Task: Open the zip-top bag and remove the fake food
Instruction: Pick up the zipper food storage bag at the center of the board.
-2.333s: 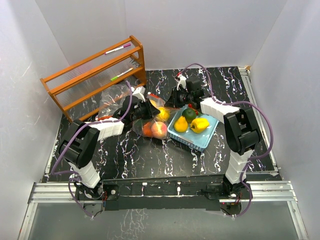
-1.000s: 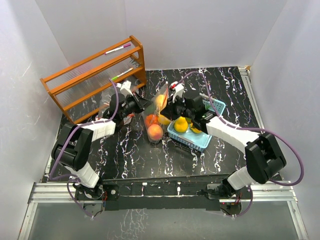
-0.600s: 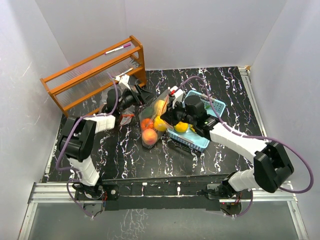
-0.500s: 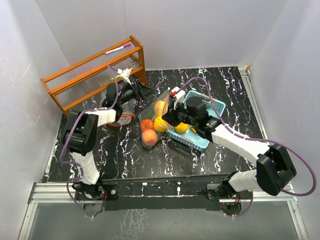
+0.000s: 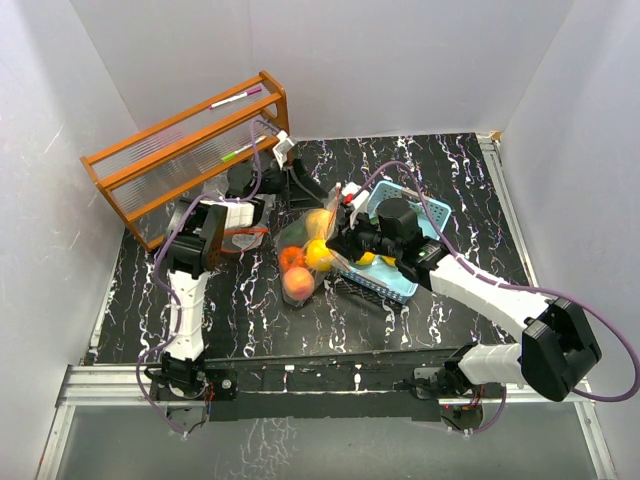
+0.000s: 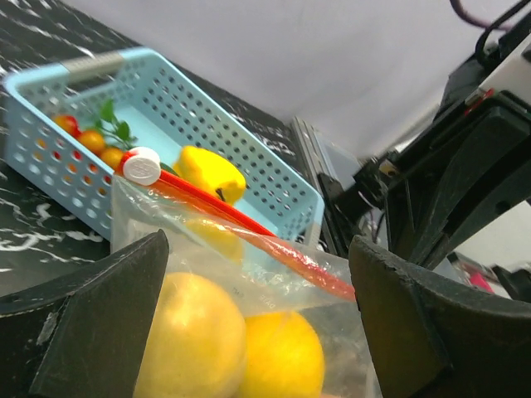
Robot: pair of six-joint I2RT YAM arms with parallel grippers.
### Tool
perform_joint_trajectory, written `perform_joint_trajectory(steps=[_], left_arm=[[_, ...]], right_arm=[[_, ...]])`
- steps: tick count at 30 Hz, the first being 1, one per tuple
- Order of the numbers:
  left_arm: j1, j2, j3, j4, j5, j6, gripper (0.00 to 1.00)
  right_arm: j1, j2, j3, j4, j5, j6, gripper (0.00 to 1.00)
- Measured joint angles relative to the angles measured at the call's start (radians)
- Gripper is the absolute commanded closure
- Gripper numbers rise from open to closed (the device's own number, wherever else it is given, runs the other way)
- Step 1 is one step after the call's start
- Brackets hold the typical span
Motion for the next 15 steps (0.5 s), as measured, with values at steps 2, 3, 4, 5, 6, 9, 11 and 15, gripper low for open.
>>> perform_joint_trajectory(steps=[2,3,4,5,6,9,11,15], left_arm=[[-0.013,0.022,0.016,0.014,0.05,-0.036,0.11],[-0.023,0.029,0.028,0.024,0.069,-0.049,0.11],[-0.031,0.032,0.036,0.029,0.08,-0.059,0.09],[-0.04,0.034,0.043,0.036,0.092,-0.068,0.08],[-0.049,0.036,0.052,0.043,0.101,-0.076,0.05],[-0.068,0.042,0.062,0.056,0.108,-0.09,0.03],[-0.077,0.051,0.072,0.059,0.114,-0.097,0.03],[-0.079,0.095,0.116,0.067,0.117,-0.117,0.03]], right_arm=[[0.0,-0.002,0.001,-0.006,-0.027,-0.013,0.93],[0.0,-0.002,0.002,-0.015,-0.042,-0.023,0.93],[0.0,-0.002,0.003,-0.021,-0.056,-0.031,0.93],[0.0,-0.002,0.006,-0.032,-0.072,-0.043,0.92],[0.0,-0.002,0.013,-0.048,-0.087,-0.056,0.93],[0.0,0.0,0.04,-0.085,-0.121,-0.092,0.93],[0.0,0.003,0.061,-0.111,-0.141,-0.114,0.93],[0.0,0.005,0.082,-0.15,-0.175,-0.14,0.93]])
